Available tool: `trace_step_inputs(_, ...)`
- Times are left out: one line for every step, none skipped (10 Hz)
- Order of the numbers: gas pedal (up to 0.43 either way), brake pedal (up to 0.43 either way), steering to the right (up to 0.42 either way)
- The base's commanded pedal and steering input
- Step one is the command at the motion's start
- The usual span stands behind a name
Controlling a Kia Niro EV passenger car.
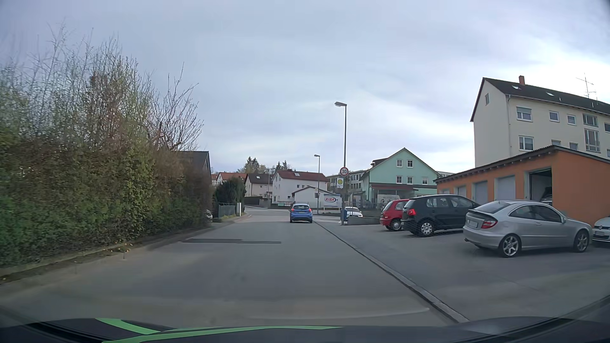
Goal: Follow the waypoints while adhering to traffic rules and regulations
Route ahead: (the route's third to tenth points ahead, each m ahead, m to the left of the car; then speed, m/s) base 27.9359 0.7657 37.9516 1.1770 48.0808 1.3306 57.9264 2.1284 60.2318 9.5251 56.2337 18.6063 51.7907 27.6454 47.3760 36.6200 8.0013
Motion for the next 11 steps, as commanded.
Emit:
trace_step_inputs(0.087, 0.0, -0.001)
trace_step_inputs(0.087, 0.0, -0.001)
trace_step_inputs(0.087, 0.0, -0.001)
trace_step_inputs(0.087, 0.0, -0.001)
trace_step_inputs(0.087, 0.0, -0.002)
trace_step_inputs(0.087, 0.0, -0.003)
trace_step_inputs(0.087, 0.0, -0.003)
trace_step_inputs(0.087, 0.0, -0.004)
trace_step_inputs(0.087, 0.0, -0.006)
trace_step_inputs(0.087, 0.0, -0.007)
trace_step_inputs(0.087, 0.0, -0.007)
